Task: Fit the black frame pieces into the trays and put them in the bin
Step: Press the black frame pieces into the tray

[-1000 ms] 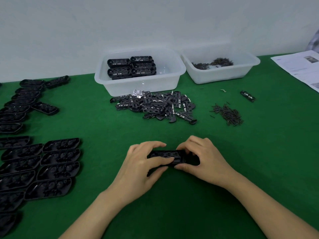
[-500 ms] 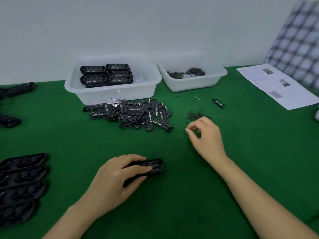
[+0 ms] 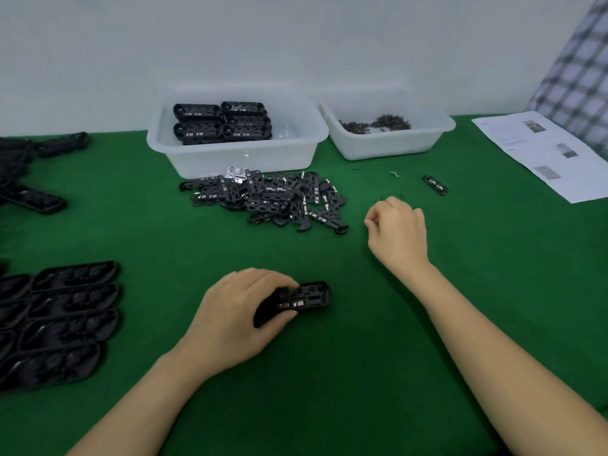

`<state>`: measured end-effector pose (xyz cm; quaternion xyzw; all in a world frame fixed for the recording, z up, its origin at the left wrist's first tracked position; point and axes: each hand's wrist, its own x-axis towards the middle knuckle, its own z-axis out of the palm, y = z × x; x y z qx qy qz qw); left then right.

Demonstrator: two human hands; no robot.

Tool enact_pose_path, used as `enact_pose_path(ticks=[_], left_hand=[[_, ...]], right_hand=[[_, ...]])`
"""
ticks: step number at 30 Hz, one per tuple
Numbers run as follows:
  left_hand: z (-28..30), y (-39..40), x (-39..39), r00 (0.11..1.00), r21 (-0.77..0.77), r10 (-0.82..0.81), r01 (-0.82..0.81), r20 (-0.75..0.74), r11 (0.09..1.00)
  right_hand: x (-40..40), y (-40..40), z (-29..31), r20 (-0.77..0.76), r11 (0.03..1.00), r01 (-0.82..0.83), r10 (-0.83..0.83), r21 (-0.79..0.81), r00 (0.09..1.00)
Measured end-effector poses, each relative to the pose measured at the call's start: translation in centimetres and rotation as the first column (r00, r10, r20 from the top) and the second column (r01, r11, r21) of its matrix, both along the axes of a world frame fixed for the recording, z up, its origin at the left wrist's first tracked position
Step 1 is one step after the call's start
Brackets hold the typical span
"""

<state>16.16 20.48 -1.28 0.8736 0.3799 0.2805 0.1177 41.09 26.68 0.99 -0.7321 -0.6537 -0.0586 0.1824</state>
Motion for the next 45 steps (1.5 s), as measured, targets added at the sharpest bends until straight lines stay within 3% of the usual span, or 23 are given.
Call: enact_pose_path(ticks=[2, 4, 6, 10, 15, 21, 30, 37, 40, 45], left_hand=[[0.0, 0.0, -0.1, 1.000, -0.003, 0.027, -0.027, 0.011, 1.000], [-0.1, 0.0, -0.1, 0.998, -0.010, 0.055, -0.055, 0.033, 0.998], [-0.2, 0.2, -0.1, 0.996, -0.005, 0.071, -0.071, 0.056, 0.997], [-0.3, 0.2, -0.2, 0.995, 0.032, 0.063, -0.066, 0.076, 0.997], [-0.3, 0.2, -0.2, 0.997, 0.068, 0.057, -0.061, 0.058, 0.996], [-0.3, 0.2, 0.0, 0.998, 0.120, 0.037, -0.043, 0.049, 0.992], [-0.2, 0.3, 0.0, 0.998, 0.112, 0.026, -0.031, 0.051, 0.993], [-0.2, 0.3, 0.0, 0.999, 0.111, 0.015, -0.019, 0.037, 0.994], [-0.2, 0.3, -0.1, 0.999, 0.113, 0.011, -0.014, 0.032, 0.994], [-0.2, 0.4, -0.1, 1.000, 0.119, -0.008, 0.005, 0.027, 0.993]], right_hand=[[-2.1, -2.2, 0.6, -0.281, 0.984, -0.167, 0.179, 0.065, 0.943], [-4.7, -5.1, 0.9, -0.471, 0.925, -0.364, 0.371, 0.111, 0.800], [-6.2, -6.9, 0.4, -0.529, 0.884, -0.454, 0.439, 0.111, 0.726], [-6.2, -7.4, -0.7, -0.575, 0.898, -0.432, 0.397, 0.083, 0.715], [-6.3, -7.3, -1.3, -0.528, 0.914, -0.404, 0.363, 0.041, 0.768], [-6.3, -7.8, -1.1, -0.251, 0.906, -0.413, 0.424, 0.097, 0.870], [-6.7, -7.9, -0.4, -0.028, 0.872, -0.447, 0.461, 0.198, 0.887], [-7.0, -7.9, -0.3, 0.082, 0.899, -0.433, 0.427, 0.068, 0.900], [-7.0, -7.9, -0.3, 0.023, 0.915, -0.403, 0.403, 0.022, 0.915], [-6.0, -6.6, -0.2, -0.434, 0.920, -0.351, 0.247, -0.176, 0.866]])
